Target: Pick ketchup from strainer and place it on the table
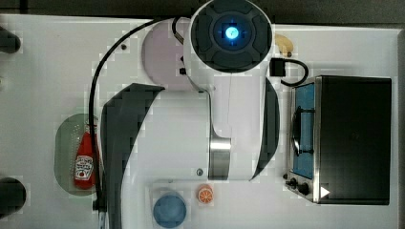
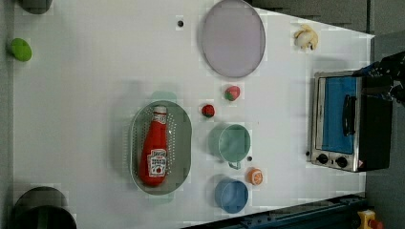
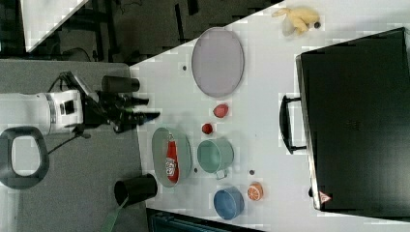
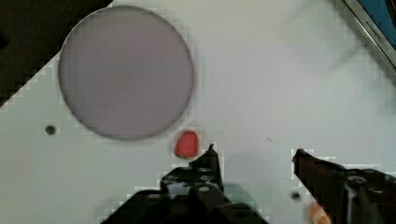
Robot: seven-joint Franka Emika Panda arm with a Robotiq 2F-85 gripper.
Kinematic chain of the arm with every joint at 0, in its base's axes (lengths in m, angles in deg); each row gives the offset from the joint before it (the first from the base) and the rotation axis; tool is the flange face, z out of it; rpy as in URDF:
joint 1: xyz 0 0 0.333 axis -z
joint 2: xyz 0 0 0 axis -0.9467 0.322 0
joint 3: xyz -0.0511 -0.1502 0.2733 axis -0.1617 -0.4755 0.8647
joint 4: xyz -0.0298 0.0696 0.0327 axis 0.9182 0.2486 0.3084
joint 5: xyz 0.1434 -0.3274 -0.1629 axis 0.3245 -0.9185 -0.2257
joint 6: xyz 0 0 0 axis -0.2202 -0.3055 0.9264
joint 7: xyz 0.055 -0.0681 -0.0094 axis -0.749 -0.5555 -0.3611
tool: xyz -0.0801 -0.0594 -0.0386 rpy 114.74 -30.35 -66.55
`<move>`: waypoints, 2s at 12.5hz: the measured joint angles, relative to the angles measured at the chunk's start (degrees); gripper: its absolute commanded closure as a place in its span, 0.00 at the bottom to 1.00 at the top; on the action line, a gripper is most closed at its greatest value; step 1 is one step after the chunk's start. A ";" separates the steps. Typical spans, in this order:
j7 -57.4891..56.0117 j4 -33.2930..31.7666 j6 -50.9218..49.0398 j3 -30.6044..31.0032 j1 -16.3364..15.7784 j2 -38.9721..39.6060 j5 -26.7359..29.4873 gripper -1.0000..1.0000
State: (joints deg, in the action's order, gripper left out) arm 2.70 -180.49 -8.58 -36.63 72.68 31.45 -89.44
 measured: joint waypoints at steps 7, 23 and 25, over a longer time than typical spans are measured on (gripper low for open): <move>1.88 -2.13 -10.10 6.59 6.22 -14.34 1.38 0.00; 3.34 -14.88 20.57 47.09 0.59 3.48 -0.81 0.00; 3.69 -19.36 27.93 47.04 0.39 5.35 -2.79 0.00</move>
State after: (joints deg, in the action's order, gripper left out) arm 6.38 -199.85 19.35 10.40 73.08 36.80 -92.23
